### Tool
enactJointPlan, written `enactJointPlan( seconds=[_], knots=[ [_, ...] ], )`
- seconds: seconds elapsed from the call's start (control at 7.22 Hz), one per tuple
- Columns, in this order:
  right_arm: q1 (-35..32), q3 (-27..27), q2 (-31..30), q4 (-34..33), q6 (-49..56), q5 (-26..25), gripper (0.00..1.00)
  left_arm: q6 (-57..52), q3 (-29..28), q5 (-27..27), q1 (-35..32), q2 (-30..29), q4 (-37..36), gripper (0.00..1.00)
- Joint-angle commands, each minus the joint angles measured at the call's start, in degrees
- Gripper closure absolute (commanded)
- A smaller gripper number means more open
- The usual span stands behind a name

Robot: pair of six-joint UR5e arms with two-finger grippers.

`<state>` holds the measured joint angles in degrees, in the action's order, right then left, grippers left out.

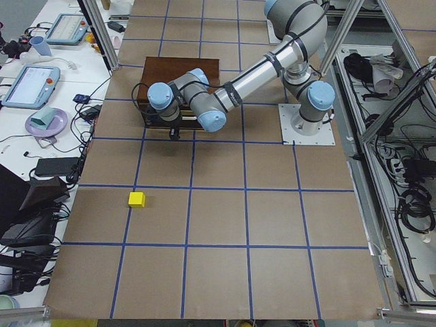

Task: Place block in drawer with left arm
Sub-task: 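Hook the left gripper onto the white drawer handle, then pull the drawer outward from the cabinet with the left gripper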

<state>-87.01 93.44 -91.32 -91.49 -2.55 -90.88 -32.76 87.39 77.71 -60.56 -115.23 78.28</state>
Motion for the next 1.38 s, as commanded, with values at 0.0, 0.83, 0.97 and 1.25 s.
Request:
enactJointPlan(
  seconds=[0.0, 0.83, 0.97, 1.25],
  knots=[
    [0.0, 0.0, 0.0, 0.0, 0.0, 0.0, 0.00, -0.5, 0.0, 0.9, 0.0, -0.3, -0.4, 0.00],
    [0.0, 0.0, 0.0, 0.0, 0.0, 0.0, 0.00, -2.8, -0.2, 2.2, 0.4, -0.4, -1.2, 0.00],
    [0.0, 0.0, 0.0, 0.0, 0.0, 0.0, 0.00, -2.8, -0.2, 2.0, 0.4, -0.3, -1.1, 0.00],
    [0.0, 0.0, 0.0, 0.0, 0.0, 0.0, 0.00, -3.4, -0.2, 2.0, 0.6, -0.3, -1.0, 0.00]
  ],
)
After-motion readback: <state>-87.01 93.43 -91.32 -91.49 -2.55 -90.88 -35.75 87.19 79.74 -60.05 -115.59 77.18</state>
